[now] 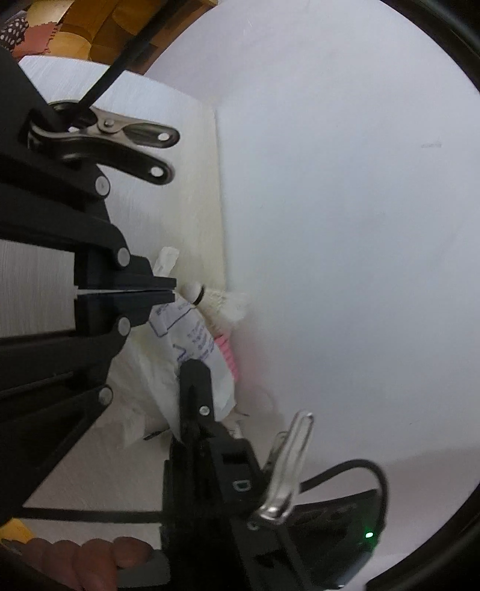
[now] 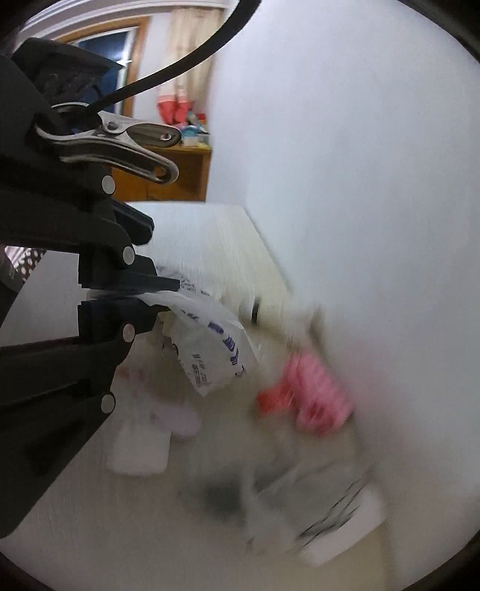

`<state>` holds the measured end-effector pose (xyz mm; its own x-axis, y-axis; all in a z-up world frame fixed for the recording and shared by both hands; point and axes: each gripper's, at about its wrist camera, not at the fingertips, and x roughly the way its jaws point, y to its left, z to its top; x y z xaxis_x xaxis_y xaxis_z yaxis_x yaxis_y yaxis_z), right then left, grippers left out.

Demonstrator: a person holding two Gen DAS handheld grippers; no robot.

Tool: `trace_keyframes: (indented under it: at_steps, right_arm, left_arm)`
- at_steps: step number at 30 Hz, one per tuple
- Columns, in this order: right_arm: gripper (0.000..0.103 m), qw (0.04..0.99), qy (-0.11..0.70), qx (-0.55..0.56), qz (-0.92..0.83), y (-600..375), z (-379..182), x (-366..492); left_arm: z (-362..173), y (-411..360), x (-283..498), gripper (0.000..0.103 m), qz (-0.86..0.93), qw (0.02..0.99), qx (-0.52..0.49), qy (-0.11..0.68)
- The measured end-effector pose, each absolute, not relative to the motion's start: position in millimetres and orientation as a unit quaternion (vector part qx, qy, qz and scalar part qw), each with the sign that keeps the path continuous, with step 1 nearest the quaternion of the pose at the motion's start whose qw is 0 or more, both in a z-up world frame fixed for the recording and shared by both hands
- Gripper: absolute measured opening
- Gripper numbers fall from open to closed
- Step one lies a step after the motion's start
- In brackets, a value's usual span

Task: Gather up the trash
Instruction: 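Grasp the white printed plastic bag with the right tool, then carry the white plastic bag with the right tool over the red bucket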

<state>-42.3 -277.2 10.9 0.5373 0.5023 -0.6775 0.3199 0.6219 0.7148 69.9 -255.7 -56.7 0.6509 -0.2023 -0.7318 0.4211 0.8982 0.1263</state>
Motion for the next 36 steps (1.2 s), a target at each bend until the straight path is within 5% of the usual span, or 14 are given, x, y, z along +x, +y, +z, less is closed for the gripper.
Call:
trace_keyframes:
  at_steps: [4,6,8,10,13,26,34,36]
  right_arm:
    - [0.003,0.782,0.461,0.415,0.065,-254,40,-29]
    - [0.003,0.786,0.454,0.414,0.069,-239,53,-19]
    - [0.002,0.788,0.451,0.412,0.075,-222,61,-7]
    - [0.002,0.789,0.453,0.407,0.082,-214,66,-2]
    - [0.002,0.783,0.46,0.411,0.082,-204,62,5]
    - [0.002,0.738,0.453,0.492,0.093,-198,41,19]
    - [0.002,0.719,0.494,0.467,0.147,-140,35,58]
    - [0.002,0.715,0.503,0.459,0.16,-126,33,65]
  left_arm:
    - [-46,-229,82,0.002,-0.173,0.897,0.104,0.394]
    - [-46,-219,86,0.014,-0.182,0.896,0.1,0.393]
    - [-48,-212,86,0.047,-0.189,0.903,0.116,0.369]
    - [-44,-205,83,0.067,-0.197,0.908,0.116,0.35]
    - [-44,-195,82,0.077,-0.206,0.915,0.115,0.328]
    - [-70,-199,64,0.078,-0.213,0.912,0.181,0.299]
    - [-75,-170,101,0.077,-0.127,0.931,0.136,0.315]
    - [-73,-165,104,0.033,-0.118,0.936,0.14,0.301]
